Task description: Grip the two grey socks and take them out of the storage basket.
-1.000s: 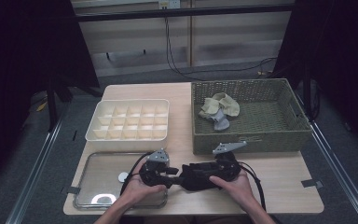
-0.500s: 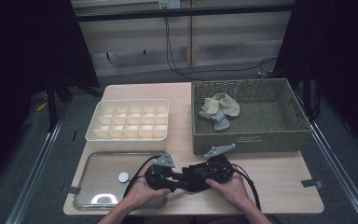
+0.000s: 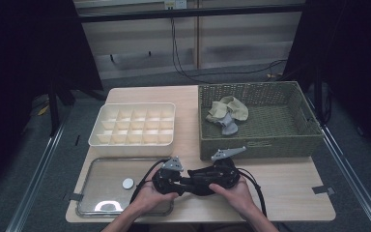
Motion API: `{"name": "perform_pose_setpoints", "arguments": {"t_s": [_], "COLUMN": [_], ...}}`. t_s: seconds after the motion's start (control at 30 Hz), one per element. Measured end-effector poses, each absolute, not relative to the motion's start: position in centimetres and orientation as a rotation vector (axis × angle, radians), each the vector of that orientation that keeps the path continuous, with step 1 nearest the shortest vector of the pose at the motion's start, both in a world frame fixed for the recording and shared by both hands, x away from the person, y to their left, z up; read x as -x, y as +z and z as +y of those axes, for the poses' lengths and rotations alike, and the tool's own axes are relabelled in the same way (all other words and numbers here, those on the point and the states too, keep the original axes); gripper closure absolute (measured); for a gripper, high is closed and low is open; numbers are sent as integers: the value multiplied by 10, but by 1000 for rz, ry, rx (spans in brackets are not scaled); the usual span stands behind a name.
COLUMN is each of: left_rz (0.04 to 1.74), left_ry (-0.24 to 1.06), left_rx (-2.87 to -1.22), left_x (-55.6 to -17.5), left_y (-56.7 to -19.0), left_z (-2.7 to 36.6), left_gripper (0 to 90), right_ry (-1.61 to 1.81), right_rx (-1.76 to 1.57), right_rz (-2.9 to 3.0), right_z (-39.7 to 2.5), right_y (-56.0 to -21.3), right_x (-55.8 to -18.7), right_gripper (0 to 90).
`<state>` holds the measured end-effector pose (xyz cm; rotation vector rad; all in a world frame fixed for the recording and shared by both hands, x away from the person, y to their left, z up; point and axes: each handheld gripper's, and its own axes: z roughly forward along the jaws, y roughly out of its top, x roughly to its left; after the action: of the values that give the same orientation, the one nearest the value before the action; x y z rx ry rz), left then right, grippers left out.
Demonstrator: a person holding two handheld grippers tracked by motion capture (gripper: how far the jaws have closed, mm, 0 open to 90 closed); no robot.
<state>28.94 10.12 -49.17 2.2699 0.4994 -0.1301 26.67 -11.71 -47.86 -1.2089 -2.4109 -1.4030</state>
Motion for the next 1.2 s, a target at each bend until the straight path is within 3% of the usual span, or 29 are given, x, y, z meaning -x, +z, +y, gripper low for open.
{"name": "perform_pose_setpoints", "arguments": {"t_s": [0.23,0.5,0.67,0.77,0.83,0.93,1.2], "left_rz": [506,537,559,562,554,528,492], "left_ry": [-126,-101,-119,-119,-115,-116,-117], "left_rx": [-2280,-2267,-2263,-2244,-2233,-2194,-2180], "left_x": [-289,-292,-294,-293,-292,-292,-296], "left_y": [-492,-494,-494,-492,-488,-478,-467], "left_z": [104,104,105,106,107,104,88], "left_gripper": [630,614,614,621,626,630,631], "right_ry": [-1322,-1352,-1412,-1416,-1410,-1359,-1266], "right_rx": [1264,1288,1354,1388,1405,1427,1454], "right_rz": [-2444,-2451,-2410,-2406,-2419,-2460,-2503], "right_z": [-120,-129,-153,-166,-173,-179,-177], "right_y": [-499,-489,-477,-474,-474,-480,-496], "right_x": [-268,-264,-263,-258,-254,-248,-250], "right_gripper": [792,572,515,554,689,769,830]}}
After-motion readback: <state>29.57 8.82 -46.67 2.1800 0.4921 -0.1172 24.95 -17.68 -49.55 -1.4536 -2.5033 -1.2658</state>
